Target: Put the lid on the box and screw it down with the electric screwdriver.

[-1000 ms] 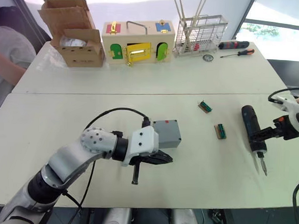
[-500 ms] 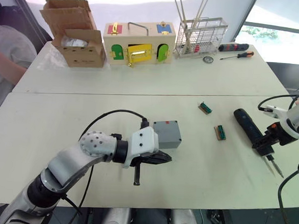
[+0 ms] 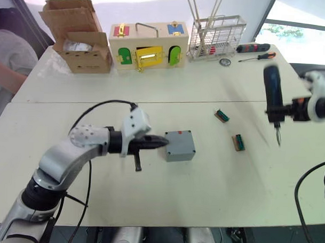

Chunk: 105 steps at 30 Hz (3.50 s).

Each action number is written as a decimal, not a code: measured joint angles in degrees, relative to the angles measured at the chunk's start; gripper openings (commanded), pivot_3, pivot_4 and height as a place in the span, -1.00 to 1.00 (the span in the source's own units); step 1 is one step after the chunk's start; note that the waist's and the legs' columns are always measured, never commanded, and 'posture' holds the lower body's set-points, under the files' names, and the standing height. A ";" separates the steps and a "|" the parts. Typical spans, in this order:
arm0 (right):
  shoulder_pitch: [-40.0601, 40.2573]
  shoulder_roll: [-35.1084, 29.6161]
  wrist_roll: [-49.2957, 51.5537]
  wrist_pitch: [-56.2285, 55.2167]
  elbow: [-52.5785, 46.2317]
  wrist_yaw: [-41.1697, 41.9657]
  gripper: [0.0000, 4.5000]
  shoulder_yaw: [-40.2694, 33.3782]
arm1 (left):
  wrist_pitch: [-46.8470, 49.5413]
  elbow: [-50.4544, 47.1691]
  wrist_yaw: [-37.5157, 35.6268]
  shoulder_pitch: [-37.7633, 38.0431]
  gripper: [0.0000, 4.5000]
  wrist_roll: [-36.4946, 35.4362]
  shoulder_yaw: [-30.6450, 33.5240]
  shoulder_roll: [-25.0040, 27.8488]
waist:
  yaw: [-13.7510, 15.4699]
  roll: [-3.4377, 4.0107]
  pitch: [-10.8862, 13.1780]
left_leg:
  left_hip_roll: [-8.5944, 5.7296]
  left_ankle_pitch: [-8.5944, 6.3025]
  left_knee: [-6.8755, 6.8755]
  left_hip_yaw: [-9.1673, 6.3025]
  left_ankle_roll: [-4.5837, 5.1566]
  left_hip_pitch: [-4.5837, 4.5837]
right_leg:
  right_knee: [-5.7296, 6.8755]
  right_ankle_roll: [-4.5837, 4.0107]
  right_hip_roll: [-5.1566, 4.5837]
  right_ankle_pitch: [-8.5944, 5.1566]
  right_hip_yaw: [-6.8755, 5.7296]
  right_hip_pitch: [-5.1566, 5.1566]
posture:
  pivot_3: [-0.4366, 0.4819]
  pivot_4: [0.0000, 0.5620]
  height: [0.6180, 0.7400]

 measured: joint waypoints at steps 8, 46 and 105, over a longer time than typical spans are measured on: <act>15.84 35.12 19.61 -4.84 -38.08 -18.42 -0.19 -22.59 | -0.24 4.90 1.34 -2.67 -1.00 0.19 -0.29 -5.56 | 0.77 0.02 0.00 | -0.17 0.03 0.45 0.11 0.01 0.04 | 0.00 0.05 -0.12 0.04 0.17 0.29 | -0.05 -0.47 0.90; 31.95 33.78 34.06 -20.45 -41.90 -28.88 -0.19 -5.65 | -8.93 12.84 3.56 -0.71 -1.00 11.46 -9.07 -14.33 | -0.34 0.06 -0.05 | -0.11 0.04 0.28 0.15 0.00 0.18 | 0.07 0.05 -0.06 0.04 0.17 0.27 | -0.05 -0.47 0.90; 36.75 31.75 22.83 -38.46 -36.67 -26.58 -0.19 7.14 | -9.20 13.48 2.15 1.77 -1.00 15.17 -9.53 -14.48 | -0.22 -0.63 -1.82 | -0.02 -0.65 -0.11 0.02 0.75 2.16 | -0.96 0.12 0.02 -0.25 0.04 2.57 | -0.05 -0.47 0.90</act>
